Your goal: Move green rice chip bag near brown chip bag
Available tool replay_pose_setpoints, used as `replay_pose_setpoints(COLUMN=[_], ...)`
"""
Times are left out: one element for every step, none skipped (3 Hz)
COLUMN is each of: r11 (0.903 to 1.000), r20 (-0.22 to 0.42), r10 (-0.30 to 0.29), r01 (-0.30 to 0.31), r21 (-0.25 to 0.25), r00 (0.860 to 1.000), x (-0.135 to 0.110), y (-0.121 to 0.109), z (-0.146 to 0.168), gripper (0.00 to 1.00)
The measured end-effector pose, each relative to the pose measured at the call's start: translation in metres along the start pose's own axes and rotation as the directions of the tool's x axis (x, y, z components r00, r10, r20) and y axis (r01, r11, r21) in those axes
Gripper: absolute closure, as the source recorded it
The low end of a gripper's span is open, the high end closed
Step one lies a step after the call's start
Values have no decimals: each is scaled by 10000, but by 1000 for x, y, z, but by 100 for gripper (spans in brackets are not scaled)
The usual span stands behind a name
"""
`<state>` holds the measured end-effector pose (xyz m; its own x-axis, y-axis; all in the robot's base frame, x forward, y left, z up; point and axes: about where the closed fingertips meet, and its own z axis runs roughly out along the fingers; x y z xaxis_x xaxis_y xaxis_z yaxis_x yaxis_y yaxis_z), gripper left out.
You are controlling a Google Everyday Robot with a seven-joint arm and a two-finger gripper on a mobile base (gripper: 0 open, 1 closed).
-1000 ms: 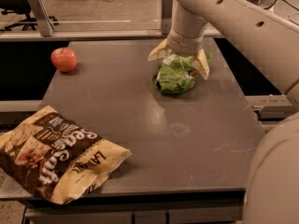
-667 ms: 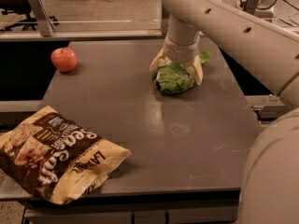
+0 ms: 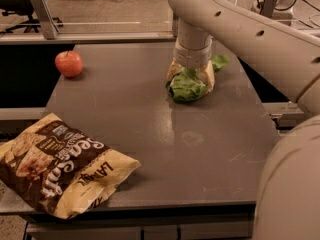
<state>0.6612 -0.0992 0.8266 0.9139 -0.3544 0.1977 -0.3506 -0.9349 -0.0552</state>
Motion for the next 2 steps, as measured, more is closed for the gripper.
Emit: replay_pose_setpoints(r11=[10000,10000], r20=[-23,-25], r10=[-1,0], r01=[1,0], r21=[1,2], r00=[10000,10000], x=[1,1], y=[0,0], z=[-3,-4], gripper=[88,100])
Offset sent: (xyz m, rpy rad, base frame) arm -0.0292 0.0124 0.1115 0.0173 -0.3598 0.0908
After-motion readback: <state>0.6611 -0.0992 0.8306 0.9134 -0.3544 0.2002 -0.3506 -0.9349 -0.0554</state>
